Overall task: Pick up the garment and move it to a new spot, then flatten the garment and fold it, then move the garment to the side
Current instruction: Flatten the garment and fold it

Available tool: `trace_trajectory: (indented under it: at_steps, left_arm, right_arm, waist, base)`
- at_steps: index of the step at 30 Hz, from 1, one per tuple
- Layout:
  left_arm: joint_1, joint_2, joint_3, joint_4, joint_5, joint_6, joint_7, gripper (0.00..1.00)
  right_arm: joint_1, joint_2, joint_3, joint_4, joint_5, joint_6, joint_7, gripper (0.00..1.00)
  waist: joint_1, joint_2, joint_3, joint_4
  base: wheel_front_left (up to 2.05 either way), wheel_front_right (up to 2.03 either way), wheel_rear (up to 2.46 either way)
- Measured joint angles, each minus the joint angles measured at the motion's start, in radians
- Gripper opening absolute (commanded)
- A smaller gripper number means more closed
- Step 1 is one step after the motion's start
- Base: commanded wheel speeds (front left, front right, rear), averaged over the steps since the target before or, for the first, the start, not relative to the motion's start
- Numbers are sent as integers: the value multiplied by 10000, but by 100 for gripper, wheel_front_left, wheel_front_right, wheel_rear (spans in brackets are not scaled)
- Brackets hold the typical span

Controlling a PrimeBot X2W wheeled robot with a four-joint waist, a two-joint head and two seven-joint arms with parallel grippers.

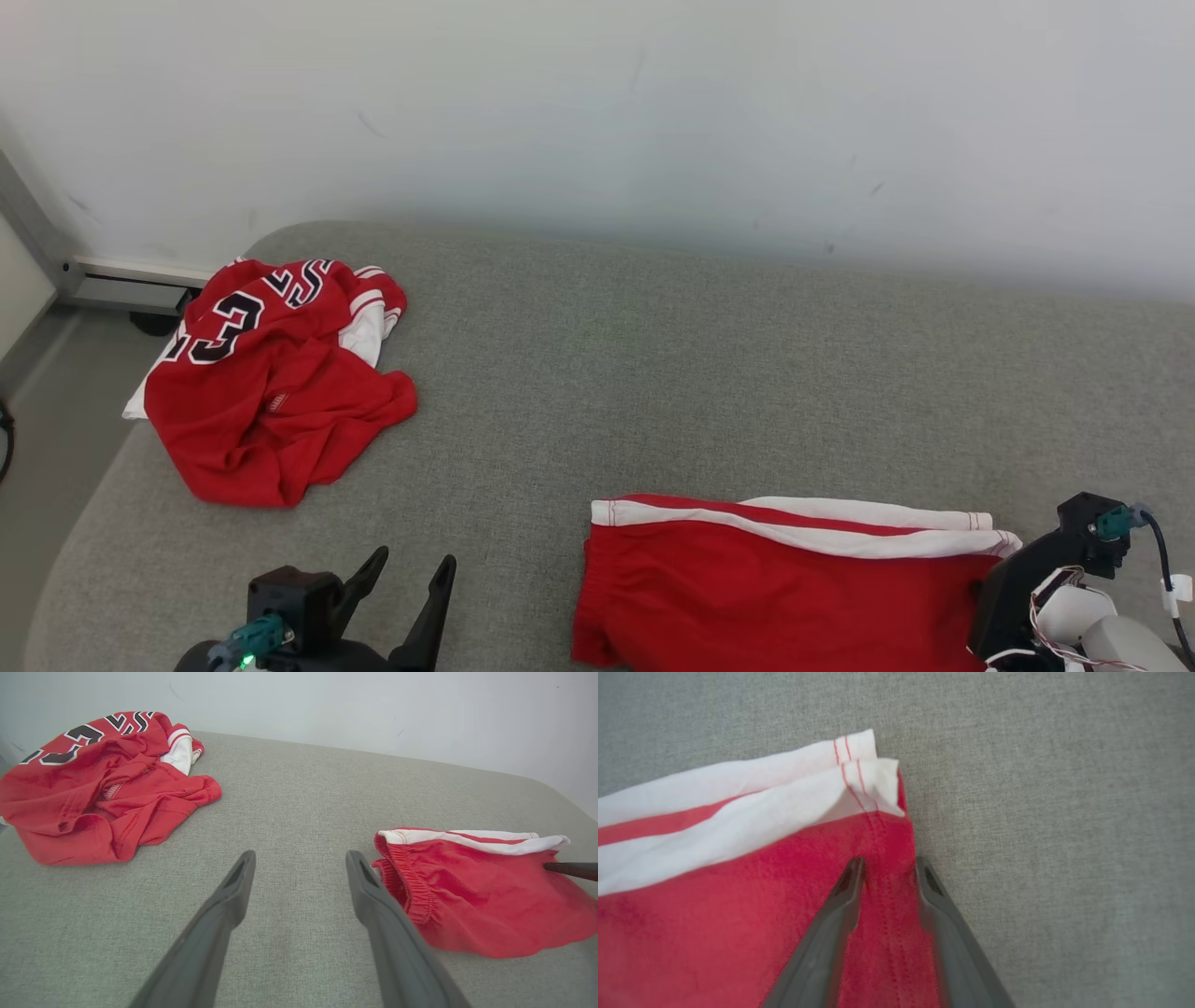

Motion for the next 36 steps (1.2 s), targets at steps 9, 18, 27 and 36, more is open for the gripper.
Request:
trace_trajectory:
  at_steps: [9, 18, 27, 36]
  left_arm:
    - [-33, 19, 2, 10, 0, -4, 21, 100]
    - [-31, 29, 29, 15, -2, -2, 23, 100]
    - [-18, 48, 35, 8, -15, -2, 65, 100]
    - [67, 67, 40, -38, -15, 4, 69, 100]
  right_arm:
    - [-250, 219, -21, 439, 31, 0, -130, 0]
    - [-380, 105, -96, 830, 115, 165, -274, 0]
    - [-397, -1340, -374, 1122, -38, 159, -424, 0]
    - [-403, -1576, -359, 909, -322, -4, -679, 0]
  waist:
    - [0, 0, 36, 153]
    - [0, 1, -24, 172]
    - [1, 1, -138, 25]
    - [1, 1, -220, -171]
  base:
    - [0, 0, 0]
    - [0, 0, 0]
    - [0, 0, 0]
    - [0, 0, 0]
